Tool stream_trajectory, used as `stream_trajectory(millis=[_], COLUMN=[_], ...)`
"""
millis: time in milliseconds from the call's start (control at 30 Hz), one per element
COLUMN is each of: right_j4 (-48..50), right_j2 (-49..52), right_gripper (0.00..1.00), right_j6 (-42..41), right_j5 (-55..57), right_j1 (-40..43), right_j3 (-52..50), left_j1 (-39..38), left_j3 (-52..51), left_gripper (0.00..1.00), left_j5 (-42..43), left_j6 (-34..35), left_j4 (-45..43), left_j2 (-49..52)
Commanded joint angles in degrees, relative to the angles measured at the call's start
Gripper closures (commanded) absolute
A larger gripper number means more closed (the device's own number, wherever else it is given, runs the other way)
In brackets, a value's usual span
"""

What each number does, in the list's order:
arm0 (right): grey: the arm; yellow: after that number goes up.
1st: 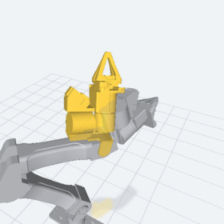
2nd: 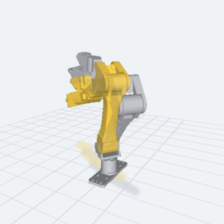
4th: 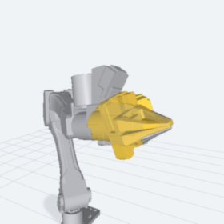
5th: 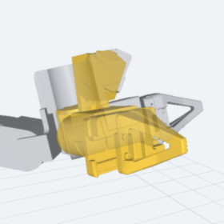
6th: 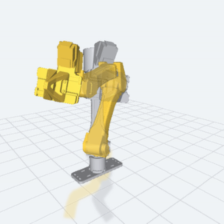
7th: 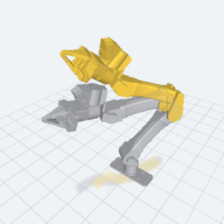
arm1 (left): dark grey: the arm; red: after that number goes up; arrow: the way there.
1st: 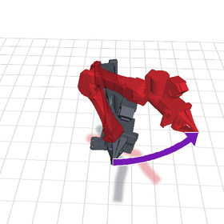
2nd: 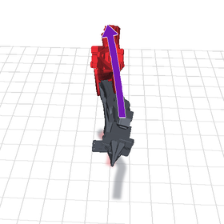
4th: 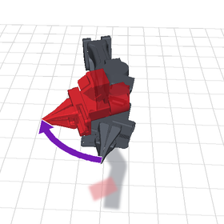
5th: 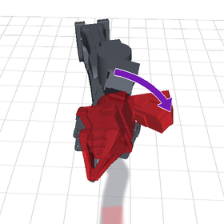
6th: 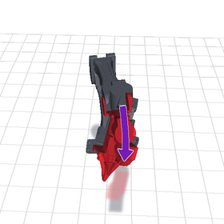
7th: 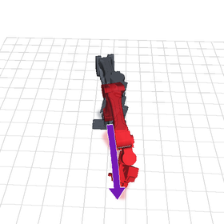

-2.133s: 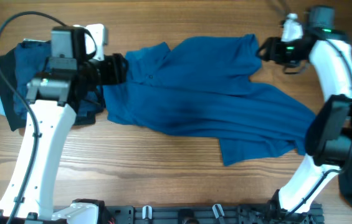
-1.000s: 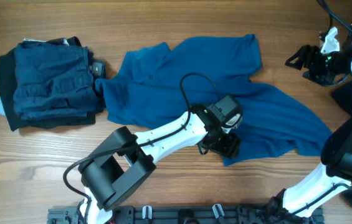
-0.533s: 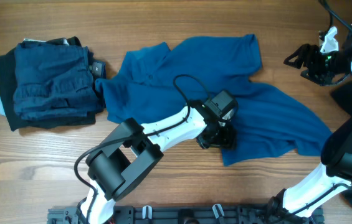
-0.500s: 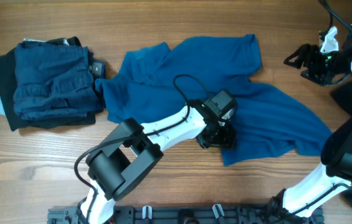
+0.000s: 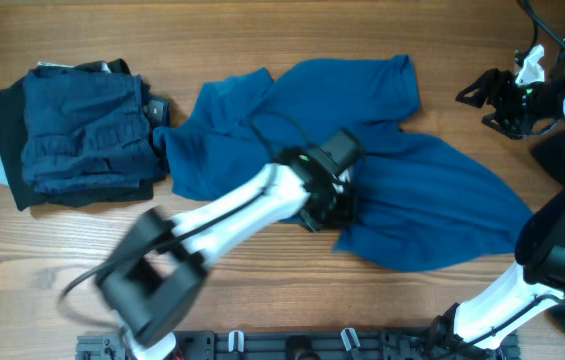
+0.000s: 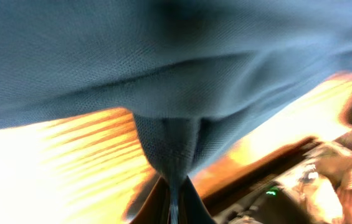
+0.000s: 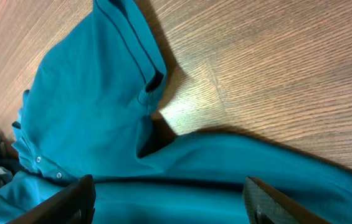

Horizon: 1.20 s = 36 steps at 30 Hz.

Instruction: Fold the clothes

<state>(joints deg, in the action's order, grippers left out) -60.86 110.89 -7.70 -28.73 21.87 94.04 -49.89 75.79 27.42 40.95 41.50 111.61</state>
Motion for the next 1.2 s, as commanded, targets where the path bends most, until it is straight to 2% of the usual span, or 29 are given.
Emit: stream_trajectory(millis=[0, 200, 267, 400, 500, 600, 700, 867, 1067, 1100, 1133, 1167], right_j4=[0.2, -1.8, -2.2, -2.3, -2.2, -5.0, -7.2, -7.3, -7.4, -7.4, -7.3, -7.3], right_j2=[-0.9, -0.8, -0.7, -0.7, -0.7, -0.9, -3.2, -17.7, -44.2, -48.0, -50.7, -52.2], right_gripper=[0.22, 0.19, 0.19, 0.21, 0.22, 0.25, 0.24, 0.23, 0.14, 0.2, 0.33, 0.43], right_j6=[0.3, 2.4, 2.1, 1.7, 4.7, 10.2, 10.8, 8.2, -8.8, -12.6, -16.0, -18.5], right_j5=[-0.1, 1.5, 3.9, 3.9, 2.9, -2.7, -1.7, 1.5, 12.1, 12.2, 12.2, 12.2], right_j1=[0.3, -0.3, -0.7, -1.9, -2.6, -2.7, -3.1, -6.1, -14.9, -16.3, -17.6, -18.5], right_j3=[0.7, -1.2, -3.5, -11.1, -16.9, -21.4, -24.6, -29.8, -38.0, -41.1, -44.1, -46.6], left_j1=[5.8, 12.1, 15.5, 20.6, 21.2, 21.2, 21.2, 21.2, 21.2, 21.2, 21.2, 21.2], left_j3=[0.4, 0.4, 0.4, 0.4, 0.4, 0.4, 0.4, 0.4, 0.4, 0.4, 0.4, 0.4], left_gripper=[0.96, 0.96, 0.96, 0.96, 0.96, 0.96, 0.96, 0.96, 0.96, 0.96, 0.95, 0.95], left_j5=[-23.8, -32.3, -38.1, -40.2, -40.4, -40.5, -40.6, -41.0, -41.0, -41.0, -41.0, -41.0], left_j6=[-3.7, -3.7, -3.4, -3.7, -6.3, -6.3, -7.7, -9.2, -9.2, -9.2, -9.3, -9.3], left_j4=[16.8, 30.7, 35.4, 34.9, 33.4, 32.4, 32.0, 30.5, 29.4, 29.5, 29.6, 29.7], left_j2=[-25.0, -40.9, -45.2, -47.9, -47.3, -45.5, -43.8, -41.9, -41.9, -41.9, -41.9, -41.9])
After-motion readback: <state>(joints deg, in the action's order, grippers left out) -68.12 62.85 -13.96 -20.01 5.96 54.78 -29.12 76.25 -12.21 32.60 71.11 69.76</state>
